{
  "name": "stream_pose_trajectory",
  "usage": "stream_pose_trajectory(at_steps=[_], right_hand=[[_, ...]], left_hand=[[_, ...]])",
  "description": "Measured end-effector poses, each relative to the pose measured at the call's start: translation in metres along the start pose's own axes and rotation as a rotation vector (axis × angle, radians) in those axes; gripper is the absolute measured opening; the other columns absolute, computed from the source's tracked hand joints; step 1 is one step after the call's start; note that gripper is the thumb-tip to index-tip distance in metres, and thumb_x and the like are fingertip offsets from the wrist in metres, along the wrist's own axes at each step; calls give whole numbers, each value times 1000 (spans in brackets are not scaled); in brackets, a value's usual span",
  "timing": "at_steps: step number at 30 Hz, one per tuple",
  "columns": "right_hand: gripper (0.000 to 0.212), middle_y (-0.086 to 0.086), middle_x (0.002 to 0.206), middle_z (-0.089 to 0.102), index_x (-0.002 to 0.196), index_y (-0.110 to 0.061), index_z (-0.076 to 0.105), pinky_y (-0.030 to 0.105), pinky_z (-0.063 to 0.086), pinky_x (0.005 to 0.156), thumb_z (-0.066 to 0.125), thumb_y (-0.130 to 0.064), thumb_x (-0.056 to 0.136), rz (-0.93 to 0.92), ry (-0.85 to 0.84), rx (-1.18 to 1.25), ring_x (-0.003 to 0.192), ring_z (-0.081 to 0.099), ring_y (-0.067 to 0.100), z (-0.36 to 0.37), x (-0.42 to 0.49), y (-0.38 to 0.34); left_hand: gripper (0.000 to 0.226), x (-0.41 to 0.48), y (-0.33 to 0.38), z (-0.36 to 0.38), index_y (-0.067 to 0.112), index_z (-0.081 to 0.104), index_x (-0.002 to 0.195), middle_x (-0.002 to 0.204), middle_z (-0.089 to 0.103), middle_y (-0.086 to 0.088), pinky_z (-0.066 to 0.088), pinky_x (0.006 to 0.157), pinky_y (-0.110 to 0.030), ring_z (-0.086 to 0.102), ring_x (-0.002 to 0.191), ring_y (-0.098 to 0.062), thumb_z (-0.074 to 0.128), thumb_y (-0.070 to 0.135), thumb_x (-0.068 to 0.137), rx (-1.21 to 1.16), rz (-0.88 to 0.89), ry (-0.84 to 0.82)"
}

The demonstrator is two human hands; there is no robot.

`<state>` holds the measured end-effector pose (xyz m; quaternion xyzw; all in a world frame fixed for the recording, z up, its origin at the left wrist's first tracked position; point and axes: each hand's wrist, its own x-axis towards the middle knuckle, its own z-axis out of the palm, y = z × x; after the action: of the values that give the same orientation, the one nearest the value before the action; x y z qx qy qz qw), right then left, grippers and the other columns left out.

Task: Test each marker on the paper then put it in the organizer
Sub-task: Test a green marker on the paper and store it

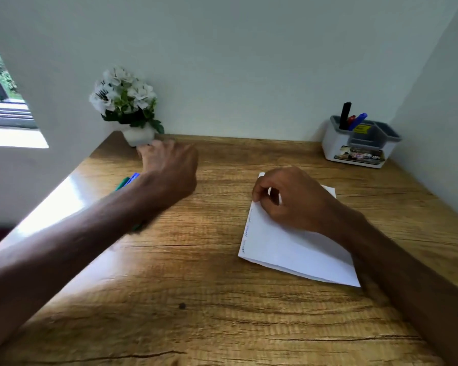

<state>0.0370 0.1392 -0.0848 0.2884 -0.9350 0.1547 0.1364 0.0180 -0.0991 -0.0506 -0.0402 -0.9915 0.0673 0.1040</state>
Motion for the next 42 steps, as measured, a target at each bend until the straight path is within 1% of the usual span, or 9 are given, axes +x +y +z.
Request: stream_pose_trajectory(at_steps=[3, 7, 13, 18, 22, 28, 33, 36, 42], right_hand=[[23, -18, 91, 74, 92, -26, 78, 7, 41, 70, 63, -10, 85, 0, 3, -2, 70, 52, -19, 1, 0, 1], [24, -17, 94, 74, 95, -25, 79, 7, 39, 70, 63, -9, 86, 1, -3, -6, 70, 51, -20, 2, -1, 1], [24, -17, 93, 74, 94, -26, 78, 21, 52, 73, 63, -10, 85, 2, -12, 4, 70, 53, -16, 0, -1, 2], [24, -18, 94, 73, 94, -28, 77, 22, 51, 74, 61, -13, 85, 38, -9, 5, 70, 52, -15, 0, -1, 0], [24, -20, 94, 71, 94, -30, 76, 16, 43, 70, 61, -14, 86, 69, -15, 0, 70, 51, -15, 0, -1, -1], [22, -17, 92, 74, 92, -27, 78, 20, 51, 68, 63, -11, 87, 74, 32, 96, 71, 64, 0, -2, -1, 0], [24, -7, 78, 75, 93, -14, 78, 11, 47, 53, 58, -2, 96, 180, 152, 428, 59, 68, 4, -7, 0, -5], [24, 4, 76, 76, 96, -8, 75, 29, 54, 49, 53, -10, 104, 247, 163, 644, 57, 71, 18, -12, -1, -7], [38, 12, 74, 73, 94, -4, 74, 36, 52, 48, 50, -30, 107, 223, 80, 725, 58, 67, 24, -18, -3, -2]], left_hand=[[11, -5, 2, 2, 13, 64, 104, 93, 58, -8, 45, 85, -46, 59, 91, -28, 61, 22, 97, 15, -7, -39], [14, -8, 10, 8, 9, 66, 106, 93, 60, -9, 40, 77, -44, 62, 96, -30, 59, 19, 98, 20, 32, 13], [14, -9, 15, 8, 13, 61, 91, 109, 67, -13, 42, 97, -49, 52, 121, -34, 64, 26, 94, -101, 103, 152], [34, 5, 6, -5, 7, 68, 72, 70, 68, -11, 59, 65, -40, 67, 70, -32, 62, 37, 87, -518, 48, 154], [39, 10, 6, -13, 2, 74, 78, 61, 58, -14, 37, 51, -24, 46, 50, -16, 70, 38, 92, -859, 16, 27], [23, 8, 17, -8, 8, 78, 104, 97, 78, -11, 53, 75, -27, 63, 75, -10, 68, 27, 98, -1391, -37, -237], [25, 2, 23, 0, 3, 73, 112, 107, 78, -12, 58, 69, -19, 73, 83, -15, 70, 21, 95, -1688, -43, -341], [27, -6, 31, 4, -2, 69, 113, 106, 77, -18, 61, 74, -21, 78, 90, -23, 71, 15, 93, -1817, -23, -352], [28, -12, 44, 17, 0, 67, 110, 101, 78, -16, 61, 79, -22, 78, 92, -25, 74, 15, 89, -1872, 18, -245]])
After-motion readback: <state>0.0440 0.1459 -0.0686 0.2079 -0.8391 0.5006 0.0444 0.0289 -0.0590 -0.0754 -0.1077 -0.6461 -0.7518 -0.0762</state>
